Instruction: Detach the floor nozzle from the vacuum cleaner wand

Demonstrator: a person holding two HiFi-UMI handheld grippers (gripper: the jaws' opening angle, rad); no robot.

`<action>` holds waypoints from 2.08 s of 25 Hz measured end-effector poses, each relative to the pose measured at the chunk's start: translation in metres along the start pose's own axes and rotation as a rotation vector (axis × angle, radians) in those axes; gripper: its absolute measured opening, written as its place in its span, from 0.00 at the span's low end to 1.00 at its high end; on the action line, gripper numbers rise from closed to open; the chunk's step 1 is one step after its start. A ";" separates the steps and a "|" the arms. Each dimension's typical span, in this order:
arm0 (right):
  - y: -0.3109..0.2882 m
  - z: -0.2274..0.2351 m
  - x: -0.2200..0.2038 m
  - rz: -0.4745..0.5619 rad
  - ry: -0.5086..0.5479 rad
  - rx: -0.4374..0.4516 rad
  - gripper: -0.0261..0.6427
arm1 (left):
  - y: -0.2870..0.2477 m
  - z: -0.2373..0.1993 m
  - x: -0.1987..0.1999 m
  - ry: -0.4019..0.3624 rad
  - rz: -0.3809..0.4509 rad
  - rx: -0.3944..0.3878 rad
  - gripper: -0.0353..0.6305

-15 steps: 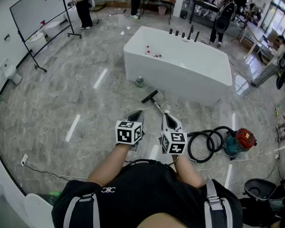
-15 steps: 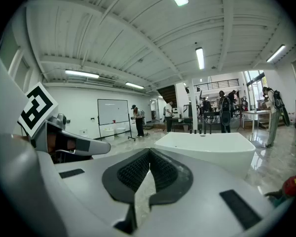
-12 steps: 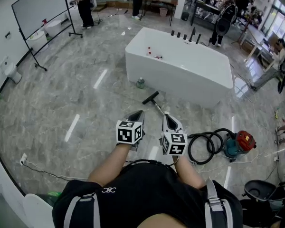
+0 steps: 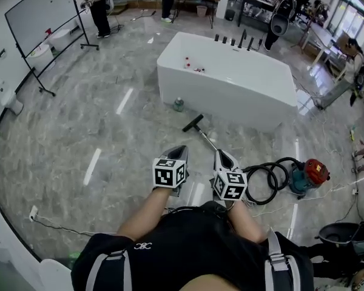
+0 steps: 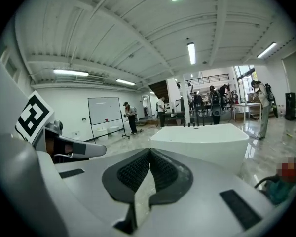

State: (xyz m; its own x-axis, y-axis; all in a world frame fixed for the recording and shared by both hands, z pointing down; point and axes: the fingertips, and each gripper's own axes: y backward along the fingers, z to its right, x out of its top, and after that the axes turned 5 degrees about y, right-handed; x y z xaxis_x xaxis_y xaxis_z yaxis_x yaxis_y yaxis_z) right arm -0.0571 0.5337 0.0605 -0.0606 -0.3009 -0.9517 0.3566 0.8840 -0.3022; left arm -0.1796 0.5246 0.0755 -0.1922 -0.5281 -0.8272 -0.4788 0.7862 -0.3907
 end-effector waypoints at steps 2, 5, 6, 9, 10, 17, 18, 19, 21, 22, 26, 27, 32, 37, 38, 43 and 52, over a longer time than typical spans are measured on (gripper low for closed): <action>-0.006 0.007 -0.002 -0.009 -0.038 -0.005 0.06 | -0.007 -0.003 -0.001 0.001 -0.016 -0.002 0.06; -0.018 0.020 -0.003 -0.015 -0.058 -0.011 0.06 | -0.024 -0.002 0.002 -0.009 -0.033 -0.008 0.06; -0.024 0.025 -0.003 -0.017 -0.062 -0.011 0.06 | -0.032 -0.001 0.003 -0.013 -0.038 -0.008 0.06; -0.052 0.048 -0.003 -0.021 -0.079 -0.009 0.06 | -0.062 -0.002 0.012 -0.035 -0.053 0.000 0.06; -0.064 0.056 0.001 -0.019 -0.081 -0.005 0.06 | -0.075 -0.004 0.017 -0.042 -0.055 0.005 0.06; -0.134 0.111 0.048 0.015 -0.067 0.043 0.06 | -0.163 -0.003 0.079 -0.057 -0.052 0.019 0.06; -0.143 0.123 0.052 0.012 -0.064 0.045 0.06 | -0.176 0.001 0.087 -0.058 -0.049 0.020 0.06; -0.152 0.135 0.056 0.009 -0.063 0.049 0.06 | -0.190 0.004 0.094 -0.059 -0.047 0.020 0.06; -0.170 0.160 0.063 0.007 -0.066 0.054 0.06 | -0.217 0.011 0.107 -0.062 -0.047 0.023 0.06; -0.178 0.172 0.067 0.007 -0.068 0.056 0.06 | -0.230 0.014 0.111 -0.064 -0.048 0.025 0.06; -0.206 0.211 0.075 -0.002 -0.072 0.074 0.06 | -0.273 0.023 0.126 -0.069 -0.050 0.036 0.06; -0.212 0.218 0.075 -0.008 -0.071 0.079 0.06 | -0.281 0.024 0.127 -0.070 -0.054 0.040 0.06; -0.234 0.244 0.072 -0.035 -0.093 0.082 0.06 | -0.313 0.022 0.134 -0.083 -0.083 0.051 0.06; -0.255 0.259 0.068 -0.062 -0.102 0.076 0.06 | -0.338 0.020 0.150 -0.100 -0.084 0.040 0.06; -0.260 0.262 0.068 -0.064 -0.102 0.071 0.06 | -0.345 0.018 0.152 -0.102 -0.086 0.036 0.06; -0.299 0.278 0.072 -0.075 -0.103 0.030 0.06 | -0.391 0.002 0.166 -0.105 -0.113 -0.012 0.06; -0.397 0.321 0.102 -0.097 -0.101 -0.080 0.06 | -0.494 -0.036 0.239 -0.152 -0.132 -0.122 0.06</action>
State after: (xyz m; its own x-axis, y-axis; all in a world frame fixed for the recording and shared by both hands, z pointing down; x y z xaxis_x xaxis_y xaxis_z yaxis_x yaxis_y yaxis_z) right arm 0.0942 0.0370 0.1010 0.0041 -0.4169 -0.9089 0.2784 0.8735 -0.3994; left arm -0.0201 -0.0013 0.0847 0.0061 -0.5622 -0.8270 -0.5934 0.6636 -0.4556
